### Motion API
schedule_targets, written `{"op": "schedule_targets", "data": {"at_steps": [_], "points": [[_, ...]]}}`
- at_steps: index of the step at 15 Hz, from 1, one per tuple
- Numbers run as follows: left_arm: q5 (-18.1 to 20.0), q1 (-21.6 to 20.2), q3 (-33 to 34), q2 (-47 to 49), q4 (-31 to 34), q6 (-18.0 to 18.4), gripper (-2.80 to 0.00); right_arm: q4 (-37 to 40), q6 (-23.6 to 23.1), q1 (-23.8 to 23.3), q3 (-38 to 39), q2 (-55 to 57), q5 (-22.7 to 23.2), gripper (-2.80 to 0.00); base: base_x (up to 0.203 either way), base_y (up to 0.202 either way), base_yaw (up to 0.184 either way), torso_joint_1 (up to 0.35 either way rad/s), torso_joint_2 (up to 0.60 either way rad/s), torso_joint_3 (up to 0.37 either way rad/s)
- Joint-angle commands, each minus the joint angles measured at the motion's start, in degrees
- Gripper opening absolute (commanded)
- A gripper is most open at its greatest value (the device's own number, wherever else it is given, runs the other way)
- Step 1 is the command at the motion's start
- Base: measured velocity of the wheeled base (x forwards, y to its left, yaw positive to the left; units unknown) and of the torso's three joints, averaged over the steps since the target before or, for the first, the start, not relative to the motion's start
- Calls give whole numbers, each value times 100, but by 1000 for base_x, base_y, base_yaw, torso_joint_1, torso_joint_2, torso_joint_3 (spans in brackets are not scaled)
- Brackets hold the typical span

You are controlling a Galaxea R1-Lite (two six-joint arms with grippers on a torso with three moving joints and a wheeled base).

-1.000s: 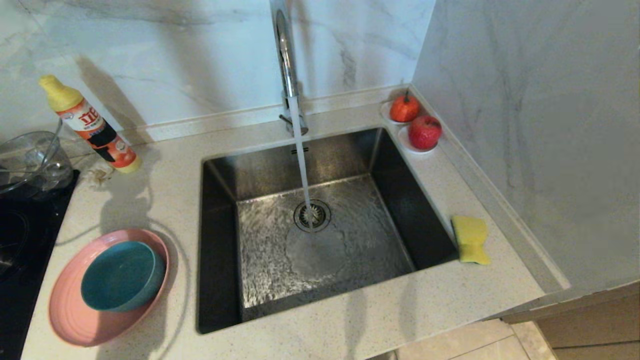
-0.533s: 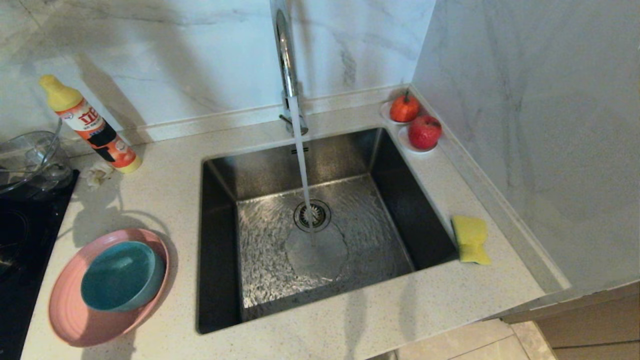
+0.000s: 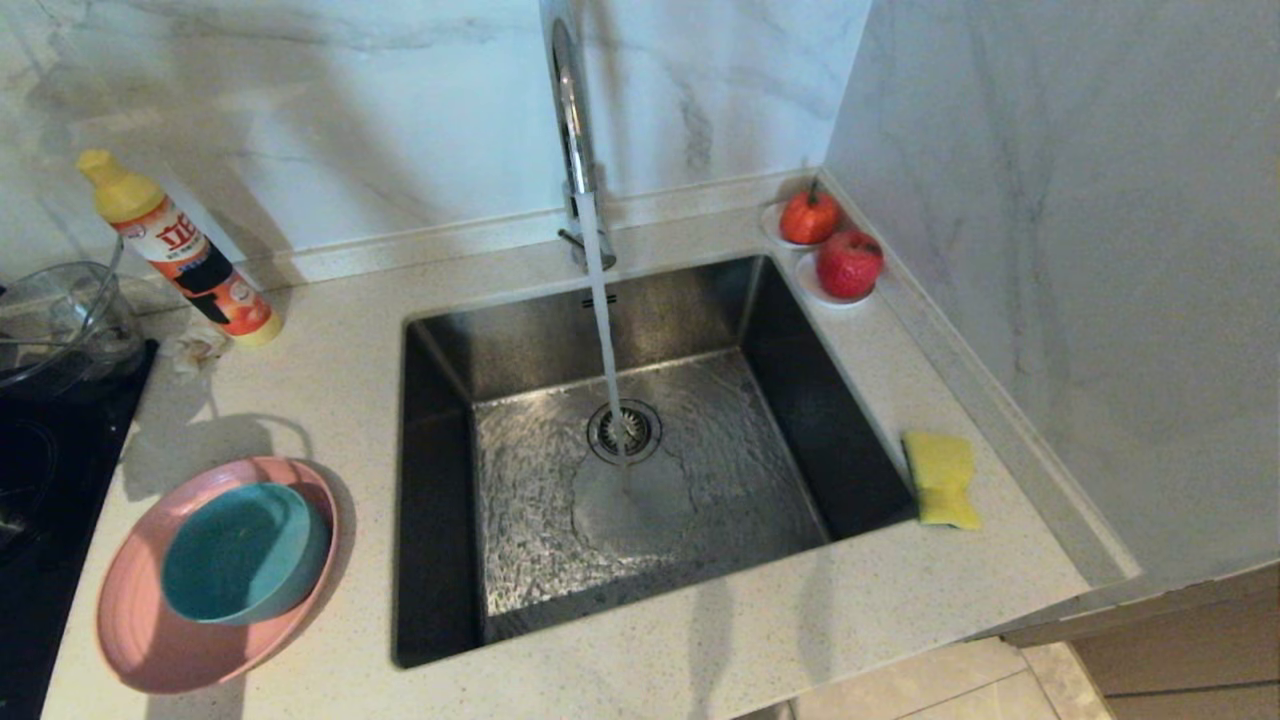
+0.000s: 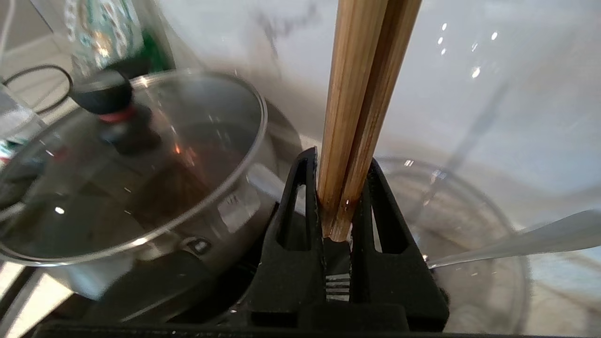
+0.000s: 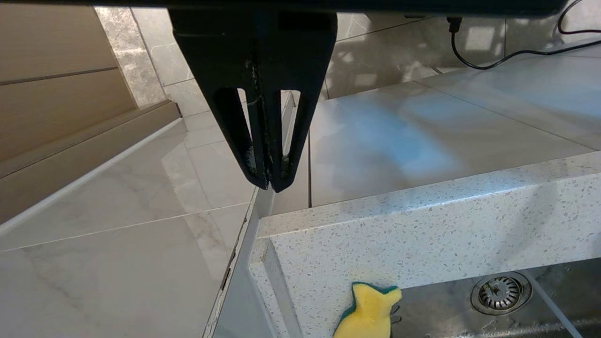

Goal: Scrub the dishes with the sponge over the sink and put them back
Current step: Place the chopsticks on the glass basin

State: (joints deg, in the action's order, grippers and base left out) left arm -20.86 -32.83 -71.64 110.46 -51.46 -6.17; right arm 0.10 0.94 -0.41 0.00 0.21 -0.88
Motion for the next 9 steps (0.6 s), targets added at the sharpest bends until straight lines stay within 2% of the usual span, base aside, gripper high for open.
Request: {"op": "schedule_targets", "data": {"at_steps": [1,3,5,9], "points": [[-22,-4,-196,433,-23,-21,-280,-1,3,-2,4,-3,0,-280,0,0,0,0,0,0],[-16,2,-424,625,-19,-54,-280,-1,-5,-2,1,-3,0,-280,0,0,0,0,0,0],[-18,8,-601,799,61,-256,-280,-1,2,-2,1,-3,0,-280,0,0,0,0,0,0],[43,22,-610,890,460,-438,-280,-1,3,-2,9,-3,0,-280,0,0,0,0,0,0]]}}
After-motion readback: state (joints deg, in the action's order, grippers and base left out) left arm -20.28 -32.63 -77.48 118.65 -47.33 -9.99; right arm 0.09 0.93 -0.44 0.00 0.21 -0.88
